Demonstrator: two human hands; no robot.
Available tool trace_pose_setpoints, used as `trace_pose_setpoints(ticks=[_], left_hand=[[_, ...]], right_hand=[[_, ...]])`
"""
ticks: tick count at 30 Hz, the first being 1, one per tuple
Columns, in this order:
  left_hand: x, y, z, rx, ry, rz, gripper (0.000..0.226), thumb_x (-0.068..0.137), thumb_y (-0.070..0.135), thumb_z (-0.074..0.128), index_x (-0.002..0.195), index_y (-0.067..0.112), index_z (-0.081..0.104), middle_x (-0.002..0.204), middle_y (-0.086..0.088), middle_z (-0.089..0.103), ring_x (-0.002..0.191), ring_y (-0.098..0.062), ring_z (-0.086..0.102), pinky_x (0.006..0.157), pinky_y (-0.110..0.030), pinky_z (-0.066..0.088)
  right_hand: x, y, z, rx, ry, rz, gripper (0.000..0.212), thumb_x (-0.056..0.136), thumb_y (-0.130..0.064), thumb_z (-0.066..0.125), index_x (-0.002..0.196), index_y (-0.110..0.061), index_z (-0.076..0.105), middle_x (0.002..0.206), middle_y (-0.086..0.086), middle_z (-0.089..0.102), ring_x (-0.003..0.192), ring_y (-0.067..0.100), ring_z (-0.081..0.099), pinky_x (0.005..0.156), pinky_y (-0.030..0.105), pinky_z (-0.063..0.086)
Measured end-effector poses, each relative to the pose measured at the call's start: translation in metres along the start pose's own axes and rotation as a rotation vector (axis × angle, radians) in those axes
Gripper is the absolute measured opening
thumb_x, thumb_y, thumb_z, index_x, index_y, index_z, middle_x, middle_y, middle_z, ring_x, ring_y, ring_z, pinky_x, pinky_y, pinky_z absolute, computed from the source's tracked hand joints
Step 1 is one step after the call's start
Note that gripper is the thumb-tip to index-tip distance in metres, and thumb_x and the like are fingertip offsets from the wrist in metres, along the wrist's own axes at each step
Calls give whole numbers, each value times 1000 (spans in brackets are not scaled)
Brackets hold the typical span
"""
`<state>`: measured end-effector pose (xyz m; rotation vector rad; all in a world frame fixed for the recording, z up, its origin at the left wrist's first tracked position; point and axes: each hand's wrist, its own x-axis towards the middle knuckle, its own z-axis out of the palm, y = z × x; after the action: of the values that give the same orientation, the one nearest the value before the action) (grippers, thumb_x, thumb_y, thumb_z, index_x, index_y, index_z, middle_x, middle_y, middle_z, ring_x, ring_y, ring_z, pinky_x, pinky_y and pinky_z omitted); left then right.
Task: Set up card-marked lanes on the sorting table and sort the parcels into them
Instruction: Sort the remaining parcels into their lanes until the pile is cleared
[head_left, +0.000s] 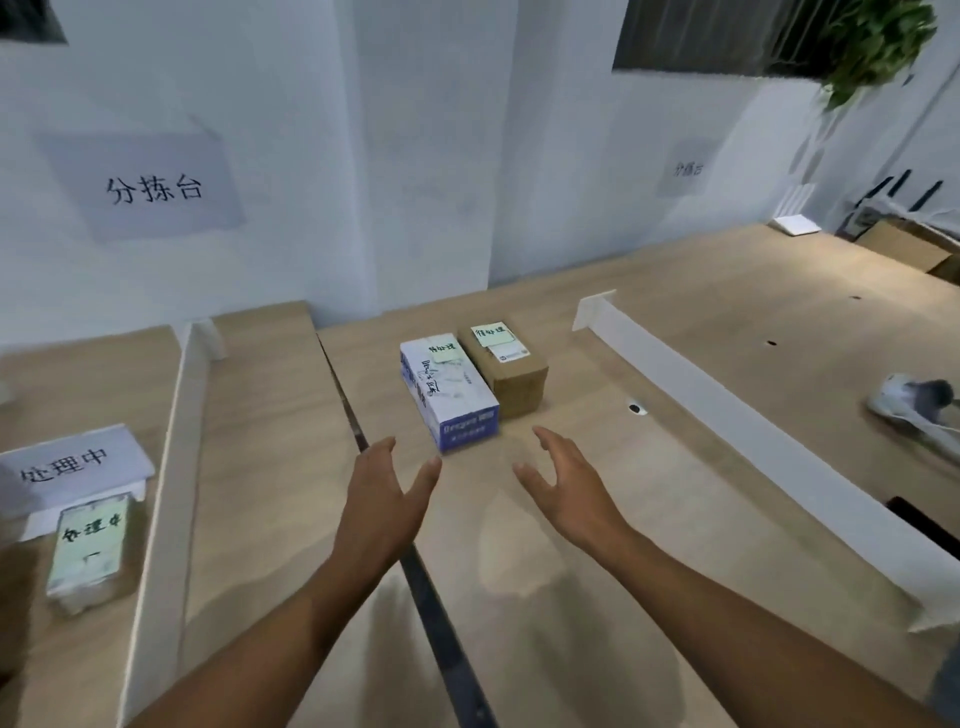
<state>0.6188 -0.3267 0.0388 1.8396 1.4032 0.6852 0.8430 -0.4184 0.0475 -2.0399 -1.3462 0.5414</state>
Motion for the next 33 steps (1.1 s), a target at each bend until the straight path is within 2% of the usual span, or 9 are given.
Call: trace_pose_setpoints(ticks=[6, 12, 15, 17, 19, 22, 26, 29, 33], left_hand=[[110, -32, 64, -51, 27, -108, 83, 92, 66, 55, 155, 16, 33, 160, -4, 35, 145, -19, 36, 105, -28, 30], [219, -62, 128, -110, 8, -255, 88, 91, 64, 61, 156, 15, 29, 161, -8, 33, 143, -25, 40, 106, -36, 37], [259, -74, 159, -188, -35, -300, 71, 90, 50, 71, 145, 15, 42, 146, -8, 51, 125, -24, 55, 91, -28, 40], [273, -82, 176, -261, -54, -325, 57, 89, 43, 72, 135, 22, 44, 134, 1, 60, 106, -15, 60, 76, -21, 44], [277, -86, 185, -309, -29, -342, 54, 89, 41, 72, 132, 28, 42, 124, 9, 61, 91, -4, 59, 63, -12, 39], [270, -85, 184, -326, -19, -340, 54, 89, 41, 71, 134, 30, 43, 120, 15, 60, 86, 10, 55, 60, -9, 38], [234, -70, 157, -330, -48, -329, 64, 89, 47, 69, 143, 30, 41, 126, 11, 64, 93, 0, 64, 65, -16, 48], [184, -52, 133, -332, -52, -315, 65, 84, 52, 68, 140, 34, 42, 123, 12, 66, 97, -8, 69, 73, -27, 56], [104, -10, 85, -306, 31, -212, 57, 91, 38, 72, 138, 39, 41, 119, 19, 65, 91, 4, 70, 64, -14, 55]], right_hand=[[125, 39, 50, 62, -74, 42, 55, 100, -41, 60, 151, -28, 43, 139, -8, 48, 134, 11, 47, 103, 20, 33], [234, 82, 114, 37, -113, 90, 59, 101, -45, 57, 153, -22, 41, 147, -1, 43, 130, 12, 47, 105, 25, 40], [262, 97, 141, 15, -43, 91, 56, 100, -44, 57, 150, -25, 41, 133, -1, 37, 118, 17, 54, 101, 36, 53], [271, 106, 151, 5, 10, 97, 54, 99, -45, 58, 147, -27, 42, 128, -1, 39, 114, 19, 56, 96, 38, 56], [277, 113, 156, -13, 10, 98, 56, 98, -46, 60, 147, -28, 42, 127, 0, 40, 115, 21, 55, 96, 39, 56], [276, 114, 151, 50, -34, 111, 59, 96, -46, 63, 149, -32, 41, 127, -3, 39, 117, 17, 54, 98, 40, 56], [252, 102, 131, 116, -79, 62, 59, 92, -47, 67, 145, -37, 41, 124, -10, 45, 108, 3, 53, 93, 31, 54], [219, 87, 108, 160, -111, 42, 63, 90, -52, 66, 145, -35, 42, 126, -10, 46, 111, 3, 54, 90, 24, 50], [152, 44, 68, 231, -69, -63, 65, 88, -52, 69, 144, -34, 42, 122, -14, 41, 115, 5, 55, 84, 15, 52]])
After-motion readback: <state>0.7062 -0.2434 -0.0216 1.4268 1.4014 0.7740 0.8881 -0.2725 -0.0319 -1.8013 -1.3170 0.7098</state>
